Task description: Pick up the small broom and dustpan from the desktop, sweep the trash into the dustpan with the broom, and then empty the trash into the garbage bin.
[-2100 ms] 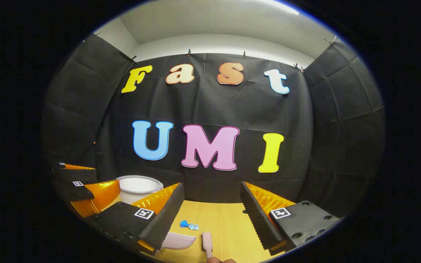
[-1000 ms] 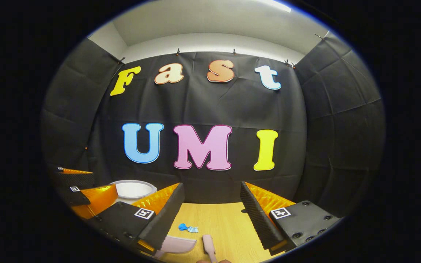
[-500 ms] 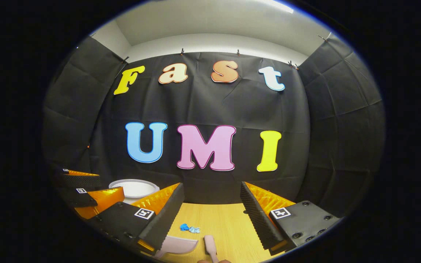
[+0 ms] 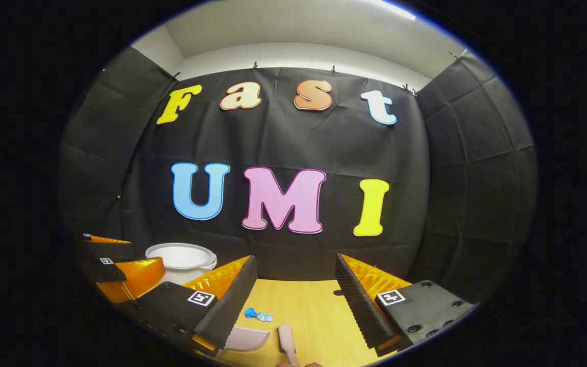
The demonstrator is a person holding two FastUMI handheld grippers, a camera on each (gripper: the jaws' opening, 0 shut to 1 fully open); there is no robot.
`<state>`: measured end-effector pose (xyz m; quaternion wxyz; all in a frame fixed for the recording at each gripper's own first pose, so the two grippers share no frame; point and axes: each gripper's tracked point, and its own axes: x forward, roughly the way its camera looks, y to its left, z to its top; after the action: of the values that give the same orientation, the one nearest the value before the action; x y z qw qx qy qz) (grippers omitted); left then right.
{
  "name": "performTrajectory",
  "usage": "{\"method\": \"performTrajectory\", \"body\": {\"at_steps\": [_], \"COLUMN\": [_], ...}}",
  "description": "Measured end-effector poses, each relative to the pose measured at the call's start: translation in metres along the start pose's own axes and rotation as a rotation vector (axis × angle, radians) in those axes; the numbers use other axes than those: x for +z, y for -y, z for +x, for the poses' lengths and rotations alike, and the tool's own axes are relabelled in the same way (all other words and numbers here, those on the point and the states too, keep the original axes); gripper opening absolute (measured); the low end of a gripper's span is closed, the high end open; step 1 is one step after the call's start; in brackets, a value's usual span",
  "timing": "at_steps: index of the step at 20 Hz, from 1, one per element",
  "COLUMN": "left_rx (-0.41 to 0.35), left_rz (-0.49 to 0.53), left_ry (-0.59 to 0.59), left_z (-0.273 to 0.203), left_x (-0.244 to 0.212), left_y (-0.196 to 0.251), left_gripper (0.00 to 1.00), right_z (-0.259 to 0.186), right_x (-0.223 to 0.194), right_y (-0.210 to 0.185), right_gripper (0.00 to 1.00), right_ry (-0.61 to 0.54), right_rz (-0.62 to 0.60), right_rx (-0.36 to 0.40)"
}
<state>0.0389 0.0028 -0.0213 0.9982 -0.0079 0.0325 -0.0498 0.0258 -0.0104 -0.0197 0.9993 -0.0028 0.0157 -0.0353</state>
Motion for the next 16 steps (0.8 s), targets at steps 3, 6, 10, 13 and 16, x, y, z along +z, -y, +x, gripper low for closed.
{"method": "performTrajectory", "body": {"at_steps": [3,6,10,13,16], "left_rx": [-0.047,-0.039,-0.020,0.007,0.043], "left_rz": [-0.059,-0.101,-0.111,-0.094,-0.083], "left_ry": [-0.032,-0.062,-0.133,-0.225,-0.391], "left_z": [0.005,0.010,0.022,0.034,0.040], "left_x": [-0.008,-0.014,-0.038,-0.077,-0.135], "left_y": [0.010,0.008,0.005,0.004,0.006], "left_gripper": [0.76,0.76,0.76,0.77,0.77], "right_z": [0.002,0.005,0.014,0.021,0.032], "right_x": [-0.003,-0.008,-0.013,-0.020,-0.027], "right_y": [0.001,0.003,0.007,0.009,0.012], "right_gripper": [0.96,0.99,0.99,0.99,0.96], "right_ry": [-0.006,-0.021,-0.022,-0.034,-0.038], "right_rz": [-0.010,-0.028,-0.042,-0.045,-0.049], "right_rx": [0.003,0.007,0.012,0.026,0.042]}}
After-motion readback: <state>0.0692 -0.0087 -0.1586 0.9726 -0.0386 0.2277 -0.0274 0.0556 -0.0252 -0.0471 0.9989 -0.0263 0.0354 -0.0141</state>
